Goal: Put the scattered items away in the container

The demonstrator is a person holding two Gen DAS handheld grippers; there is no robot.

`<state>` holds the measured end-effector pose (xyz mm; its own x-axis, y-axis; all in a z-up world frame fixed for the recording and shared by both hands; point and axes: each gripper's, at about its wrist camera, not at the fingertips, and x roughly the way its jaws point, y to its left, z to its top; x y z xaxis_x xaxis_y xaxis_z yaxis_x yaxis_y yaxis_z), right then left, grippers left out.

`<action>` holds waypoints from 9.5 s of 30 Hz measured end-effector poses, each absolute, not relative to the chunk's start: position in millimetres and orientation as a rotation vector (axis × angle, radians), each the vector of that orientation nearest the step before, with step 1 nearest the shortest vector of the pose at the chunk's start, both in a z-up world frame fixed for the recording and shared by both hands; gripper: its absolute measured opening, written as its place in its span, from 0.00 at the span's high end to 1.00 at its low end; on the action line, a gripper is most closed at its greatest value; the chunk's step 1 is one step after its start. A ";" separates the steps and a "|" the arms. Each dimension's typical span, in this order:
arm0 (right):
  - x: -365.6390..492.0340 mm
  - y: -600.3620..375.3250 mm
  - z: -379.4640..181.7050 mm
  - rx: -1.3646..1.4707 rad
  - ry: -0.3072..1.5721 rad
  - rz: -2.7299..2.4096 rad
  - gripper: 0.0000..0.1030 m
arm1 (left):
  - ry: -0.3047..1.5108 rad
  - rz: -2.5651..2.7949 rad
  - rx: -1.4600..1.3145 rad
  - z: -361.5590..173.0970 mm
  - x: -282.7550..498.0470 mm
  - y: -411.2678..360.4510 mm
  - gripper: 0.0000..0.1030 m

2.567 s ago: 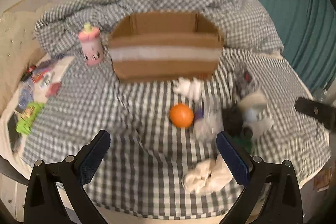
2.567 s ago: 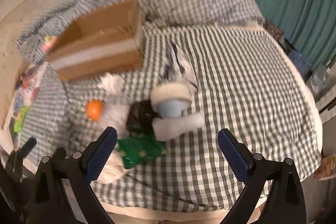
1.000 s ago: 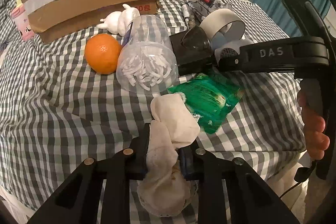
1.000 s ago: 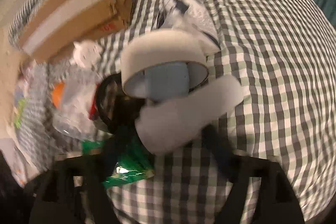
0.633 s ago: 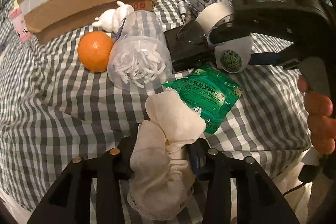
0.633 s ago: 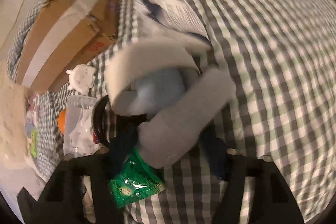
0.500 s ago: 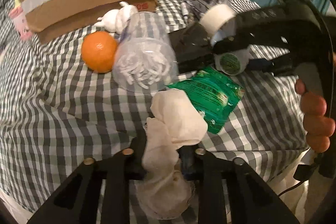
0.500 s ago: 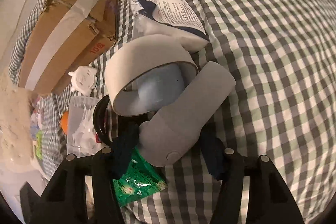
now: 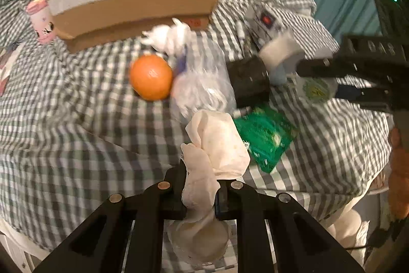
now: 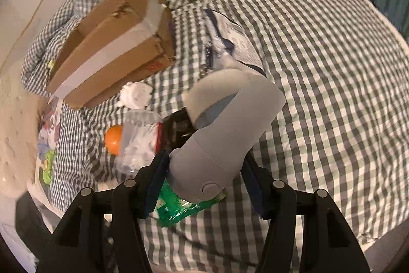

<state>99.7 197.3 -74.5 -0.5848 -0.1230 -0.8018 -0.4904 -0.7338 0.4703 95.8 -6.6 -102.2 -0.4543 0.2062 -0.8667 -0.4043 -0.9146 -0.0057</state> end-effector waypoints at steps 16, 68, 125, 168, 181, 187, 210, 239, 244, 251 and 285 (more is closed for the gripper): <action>96.5 158.1 -16.9 -1.264 0.748 2.502 0.44 | 0.254 2.582 -1.321 -49.2 62.7 -17.4 0.86; -109.7 193.6 42.0 -1.171 0.371 2.583 0.08 | 0.181 2.753 -1.229 36.8 -168.4 9.8 0.44; 121.1 158.3 -64.6 -1.432 0.403 2.558 0.08 | 0.352 2.582 -1.438 -96.7 -6.7 -35.1 0.00; 103.7 144.7 -104.2 -1.611 0.452 2.512 0.69 | 0.487 2.405 -1.463 -129.5 -20.9 11.6 0.44; 107.1 154.3 -20.0 -1.354 0.545 2.622 0.69 | 0.444 2.516 -1.385 -73.4 -0.9 -15.3 0.44; 85.2 145.1 22.3 -1.242 0.507 2.690 0.69 | 0.418 2.601 -1.249 -13.7 -5.3 -25.1 0.44; -54.9 170.0 93.3 -1.102 0.483 2.810 0.69 | 0.399 2.693 -1.100 61.3 -91.9 -19.1 0.44; -16.0 243.4 87.9 -0.901 0.683 2.708 0.10 | 0.478 2.719 -1.084 61.7 -124.0 20.0 0.00; 27.1 240.9 99.7 -0.869 0.671 2.671 0.10 | 0.483 2.690 -1.081 71.5 -85.5 14.1 0.00; 84.3 233.7 111.9 -0.853 0.651 2.652 0.10 | 0.460 2.695 -1.078 84.0 -32.9 4.9 0.00; 108.2 253.4 -56.5 -1.247 0.797 2.515 0.10 | 0.255 2.485 -1.558 -109.6 5.6 46.1 0.00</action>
